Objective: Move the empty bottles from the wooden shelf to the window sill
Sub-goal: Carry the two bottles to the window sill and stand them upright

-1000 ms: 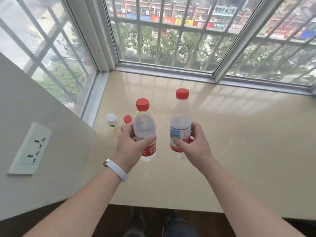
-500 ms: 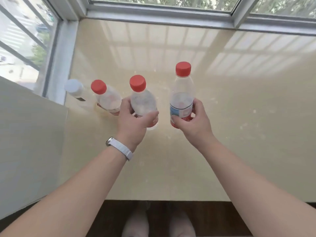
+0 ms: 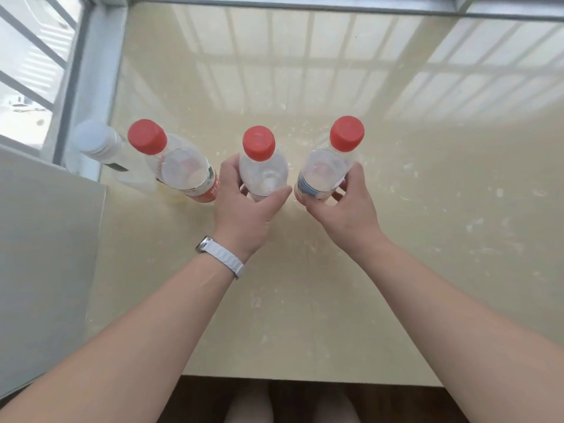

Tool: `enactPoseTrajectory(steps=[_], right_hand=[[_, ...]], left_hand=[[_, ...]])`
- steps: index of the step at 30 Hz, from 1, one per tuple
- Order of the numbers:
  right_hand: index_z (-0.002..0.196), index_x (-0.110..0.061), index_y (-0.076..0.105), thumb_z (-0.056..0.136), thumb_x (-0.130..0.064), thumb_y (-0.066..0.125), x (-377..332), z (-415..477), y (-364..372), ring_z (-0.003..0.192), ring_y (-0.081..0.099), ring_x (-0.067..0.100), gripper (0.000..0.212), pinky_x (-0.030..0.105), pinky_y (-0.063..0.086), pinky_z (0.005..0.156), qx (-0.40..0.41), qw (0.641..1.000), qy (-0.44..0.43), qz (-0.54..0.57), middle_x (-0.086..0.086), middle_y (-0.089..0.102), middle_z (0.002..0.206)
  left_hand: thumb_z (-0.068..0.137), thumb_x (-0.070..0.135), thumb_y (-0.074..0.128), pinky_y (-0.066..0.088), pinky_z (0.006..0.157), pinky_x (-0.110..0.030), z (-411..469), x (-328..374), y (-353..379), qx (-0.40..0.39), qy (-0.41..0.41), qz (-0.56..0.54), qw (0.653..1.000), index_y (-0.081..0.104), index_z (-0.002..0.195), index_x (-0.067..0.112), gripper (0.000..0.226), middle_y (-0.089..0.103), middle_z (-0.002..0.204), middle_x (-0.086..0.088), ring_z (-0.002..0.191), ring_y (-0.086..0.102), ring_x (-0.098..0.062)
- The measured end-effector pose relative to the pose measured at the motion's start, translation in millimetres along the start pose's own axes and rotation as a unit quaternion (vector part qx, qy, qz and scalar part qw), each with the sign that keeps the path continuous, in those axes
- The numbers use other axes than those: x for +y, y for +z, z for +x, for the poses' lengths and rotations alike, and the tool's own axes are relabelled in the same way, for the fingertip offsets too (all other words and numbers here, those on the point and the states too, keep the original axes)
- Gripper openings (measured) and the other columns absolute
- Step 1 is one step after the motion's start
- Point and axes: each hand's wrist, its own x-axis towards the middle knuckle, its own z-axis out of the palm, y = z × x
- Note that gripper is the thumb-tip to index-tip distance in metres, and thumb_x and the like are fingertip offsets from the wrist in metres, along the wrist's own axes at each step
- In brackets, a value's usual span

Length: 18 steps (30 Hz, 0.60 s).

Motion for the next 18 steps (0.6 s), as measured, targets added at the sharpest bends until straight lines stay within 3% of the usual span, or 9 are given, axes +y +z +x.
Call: enactPoseTrajectory(steps=[4, 8, 12, 16, 18], right_hand=[[0.120, -0.028, 0.043, 0.080, -0.026, 0.082, 2.3, 6.0, 8.4, 0.102, 0.057, -0.011, 0.056, 0.012, 0.048, 0.084, -0.004, 1.000, -0.019, -0.011, -0.023, 0.057, 0.113], [0.115, -0.031, 0.042, 0.080, -0.024, 0.081, 5.7, 6.0, 15.0, 0.097, 0.058, -0.012, 0.053, 0.008, 0.046, 0.077, -0.003, 1.000, -0.026, -0.009, -0.022, 0.058, 0.109], [0.123, -0.030, 0.046, 0.079, -0.021, 0.078, 17.6, 7.5, 19.2, 0.106, 0.059, -0.001, 0.055, 0.010, 0.046, 0.084, -0.003, 1.000, -0.023, -0.018, -0.016, 0.060, 0.117], [0.126, -0.031, 0.048, 0.079, -0.020, 0.076, 25.2, 10.5, 20.8, 0.110, 0.057, -0.004, 0.056, 0.002, 0.041, 0.082, -0.014, 1.000, -0.012, -0.024, -0.016, 0.059, 0.120], [0.125, -0.032, 0.049, 0.079, -0.022, 0.077, 27.7, 11.7, 22.2, 0.110, 0.057, -0.003, 0.055, 0.003, 0.042, 0.081, -0.013, 0.999, -0.009, -0.030, -0.016, 0.059, 0.120]], left_hand=[[0.073, 0.020, 0.087, 0.052, 0.100, -0.044, 0.8, -7.9, 3.2, 0.025, 0.022, -0.007, 0.999, 0.047, 0.127, 0.016, 0.067, 0.062, 0.122, -0.004, 0.113, 0.062, -0.021], [0.073, 0.026, 0.087, 0.053, 0.097, -0.036, -0.3, -11.5, 7.2, 0.040, 0.034, -0.011, 0.999, 0.046, 0.127, 0.019, 0.068, 0.061, 0.117, 0.007, 0.111, 0.063, -0.015], [0.077, 0.024, 0.088, 0.050, 0.081, -0.015, 3.2, -18.9, 11.4, 0.048, 0.014, 0.003, 0.999, 0.050, 0.124, 0.019, 0.062, 0.062, 0.099, 0.035, 0.097, 0.064, 0.006], [0.076, 0.024, 0.087, 0.050, 0.078, -0.017, 5.4, -27.6, 14.1, 0.047, -0.015, 0.017, 0.999, 0.048, 0.108, 0.043, 0.054, 0.062, 0.092, 0.042, 0.086, 0.061, 0.016], [0.076, 0.024, 0.087, 0.050, 0.078, -0.017, 4.6, -30.6, 14.6, 0.055, -0.021, 0.017, 0.998, 0.049, 0.102, 0.046, 0.051, 0.062, 0.091, 0.043, 0.085, 0.060, 0.018]])
